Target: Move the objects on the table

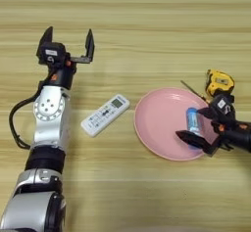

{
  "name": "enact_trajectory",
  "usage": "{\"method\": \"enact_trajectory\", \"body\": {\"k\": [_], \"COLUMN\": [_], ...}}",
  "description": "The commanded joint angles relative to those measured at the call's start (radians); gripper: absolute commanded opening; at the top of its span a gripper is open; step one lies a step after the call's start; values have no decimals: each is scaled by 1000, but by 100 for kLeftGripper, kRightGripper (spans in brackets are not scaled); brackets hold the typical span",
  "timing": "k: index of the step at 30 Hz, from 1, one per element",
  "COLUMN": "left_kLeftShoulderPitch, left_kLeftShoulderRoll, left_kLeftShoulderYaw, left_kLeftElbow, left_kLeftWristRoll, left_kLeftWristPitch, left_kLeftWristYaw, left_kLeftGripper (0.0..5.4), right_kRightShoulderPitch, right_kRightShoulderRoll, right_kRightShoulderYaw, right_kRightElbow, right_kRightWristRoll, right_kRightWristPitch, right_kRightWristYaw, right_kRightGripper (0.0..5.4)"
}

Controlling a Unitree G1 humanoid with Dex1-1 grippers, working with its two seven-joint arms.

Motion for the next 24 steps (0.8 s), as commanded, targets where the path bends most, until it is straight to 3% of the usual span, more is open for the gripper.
{"method": "enact_trajectory", "body": {"k": [1, 9, 17, 24], "left_kLeftShoulderPitch": [-13, -21, -23, -23], "left_kLeftShoulderRoll": [6, 14, 18, 15], "left_kLeftShoulderYaw": [1, 2, 5, 3], "left_kLeftElbow": [-6, -6, -5, -5], "left_kLeftWristRoll": [5, 3, 0, 1], "left_kLeftWristPitch": [-9, -9, -8, -8], "left_kLeftWristYaw": [4, -5, -7, -5], "left_kLeftGripper": [537, 537, 540, 540], "right_kRightShoulderPitch": [-8, 8, -30, -50], "right_kRightShoulderRoll": [0, 32, 43, 48], "right_kRightShoulderYaw": [4, 51, 101, 96], "right_kRightElbow": [2, 37, 82, 76], "right_kRightWristRoll": [-18, -56, -112, -122], "right_kRightWristPitch": [5, 20, -2, -4], "right_kRightWristYaw": [-4, -24, -14, -3], "right_kRightGripper": [540, 540, 444, 336]}}
